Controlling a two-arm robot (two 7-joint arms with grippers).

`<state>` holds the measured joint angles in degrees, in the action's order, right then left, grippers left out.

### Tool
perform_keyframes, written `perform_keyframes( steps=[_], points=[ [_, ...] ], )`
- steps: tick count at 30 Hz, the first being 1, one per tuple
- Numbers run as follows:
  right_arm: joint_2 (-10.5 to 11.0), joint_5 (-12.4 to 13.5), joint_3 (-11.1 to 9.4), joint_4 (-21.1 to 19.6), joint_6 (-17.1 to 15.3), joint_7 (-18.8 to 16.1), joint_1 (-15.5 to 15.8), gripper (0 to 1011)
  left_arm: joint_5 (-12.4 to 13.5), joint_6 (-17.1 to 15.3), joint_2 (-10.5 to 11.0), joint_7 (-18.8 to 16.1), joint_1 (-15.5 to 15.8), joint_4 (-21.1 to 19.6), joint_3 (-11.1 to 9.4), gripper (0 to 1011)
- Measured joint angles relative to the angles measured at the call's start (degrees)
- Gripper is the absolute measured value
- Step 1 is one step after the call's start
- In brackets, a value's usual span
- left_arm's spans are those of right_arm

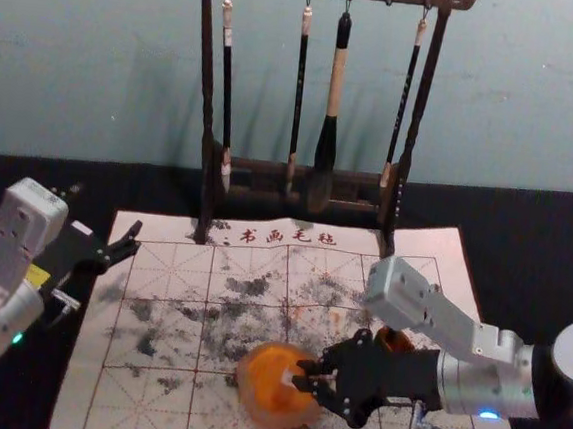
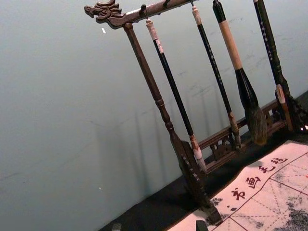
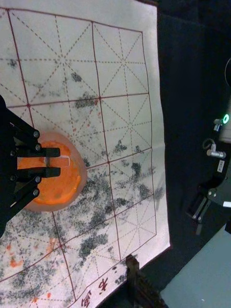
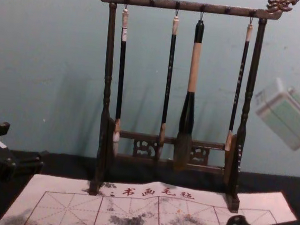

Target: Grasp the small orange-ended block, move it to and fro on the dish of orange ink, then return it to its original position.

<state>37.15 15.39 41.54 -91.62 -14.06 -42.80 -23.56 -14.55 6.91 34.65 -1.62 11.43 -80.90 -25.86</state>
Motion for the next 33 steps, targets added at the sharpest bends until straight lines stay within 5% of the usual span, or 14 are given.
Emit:
perform_keyframes(
  steps=[15,33],
  points=[
    [-1.17,-0.56,-0.76,2.63,-0.38,1.47,-1.28,80,0.00,0.00,0.00,0.00,0.00,0.00,0.00,1002],
    [2.50,1.11,-2.24,-2.54,0.12,1.01,2.30,81,0.00,0.00,0.00,0.00,0.00,0.00,0.00,1001]
  ],
)
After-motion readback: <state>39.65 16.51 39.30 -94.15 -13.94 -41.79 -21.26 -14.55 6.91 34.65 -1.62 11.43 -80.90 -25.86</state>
